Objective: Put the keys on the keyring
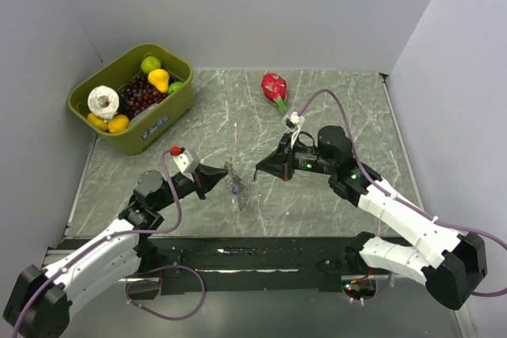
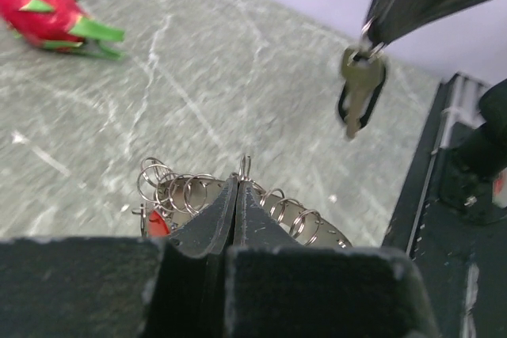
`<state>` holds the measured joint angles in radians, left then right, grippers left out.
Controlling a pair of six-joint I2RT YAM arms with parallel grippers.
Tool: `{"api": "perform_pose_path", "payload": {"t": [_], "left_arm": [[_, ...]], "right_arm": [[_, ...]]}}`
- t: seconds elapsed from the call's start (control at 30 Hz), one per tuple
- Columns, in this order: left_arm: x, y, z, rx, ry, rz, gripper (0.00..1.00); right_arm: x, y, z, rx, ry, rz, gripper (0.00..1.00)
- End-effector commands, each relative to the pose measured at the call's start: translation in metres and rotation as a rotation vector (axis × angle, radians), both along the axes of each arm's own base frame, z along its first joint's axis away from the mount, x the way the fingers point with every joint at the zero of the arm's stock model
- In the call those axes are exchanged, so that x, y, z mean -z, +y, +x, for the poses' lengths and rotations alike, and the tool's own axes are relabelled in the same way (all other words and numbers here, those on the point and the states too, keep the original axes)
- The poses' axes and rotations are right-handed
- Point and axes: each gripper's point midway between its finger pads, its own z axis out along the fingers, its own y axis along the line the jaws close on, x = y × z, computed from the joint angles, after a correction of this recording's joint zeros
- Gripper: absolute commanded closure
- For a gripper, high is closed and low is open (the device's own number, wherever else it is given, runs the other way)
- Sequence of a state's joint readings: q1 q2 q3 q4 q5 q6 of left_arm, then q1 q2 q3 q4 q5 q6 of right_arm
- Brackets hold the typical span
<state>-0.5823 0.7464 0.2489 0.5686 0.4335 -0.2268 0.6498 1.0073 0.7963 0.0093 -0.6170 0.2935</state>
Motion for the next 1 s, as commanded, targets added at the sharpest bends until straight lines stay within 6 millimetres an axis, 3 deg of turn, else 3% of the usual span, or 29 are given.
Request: {"api": "perform_pose_path", "payload": {"t": [0.0,0.03,0.13,0.27,0.37,0.4,0.43,0.53,0.73,0.97], "left_arm": [[-0.027,0.013,0.004,-0.072,-0.076,0.043,0.99],[-0.038,0.019,0.001,-0.09,-0.095,0.024,0.99],[-0.045,0.03,-0.003,-0.135,-0.076,0.002,0.99],[-0.031,0.034,0.001,-0.176,0.002,0.006,0.99],[-0.013,0.027,0.004,-0.155,0.045,0.028,0.99],[-0.016,0.025,0.007,-0.154,0.025,0.009,0.99],[-0.001,0.022,0.009,-0.149,0.05,0.023,0.99],[0.011,0.016,0.011,-0.137,0.036,-0.006,0.99],[0.018,0.003,-0.001,-0.057,-0.035,-0.035,0.99],[0.011,-0.01,-0.017,0.075,-0.149,0.008,0.99]], "right_arm": [[-0.027,-0.008,-0.001,0.026,-0.092,0.05,1.0],[-0.027,-0.008,-0.001,0.03,-0.095,0.051,1.0],[-0.023,-0.01,-0.001,0.037,-0.105,0.054,1.0],[-0.018,-0.012,-0.001,0.053,-0.109,0.063,1.0],[-0.013,-0.011,0.002,0.059,-0.105,0.056,1.0],[-0.011,-0.01,0.002,0.052,-0.102,0.052,1.0],[-0.009,-0.01,0.002,0.048,-0.098,0.048,1.0],[0.001,-0.008,0.003,0.042,-0.071,0.031,1.0],[0.01,-0.006,-0.002,0.002,-0.073,0.021,1.0],[0.014,0.001,-0.005,-0.066,-0.105,0.011,1.0]]}}
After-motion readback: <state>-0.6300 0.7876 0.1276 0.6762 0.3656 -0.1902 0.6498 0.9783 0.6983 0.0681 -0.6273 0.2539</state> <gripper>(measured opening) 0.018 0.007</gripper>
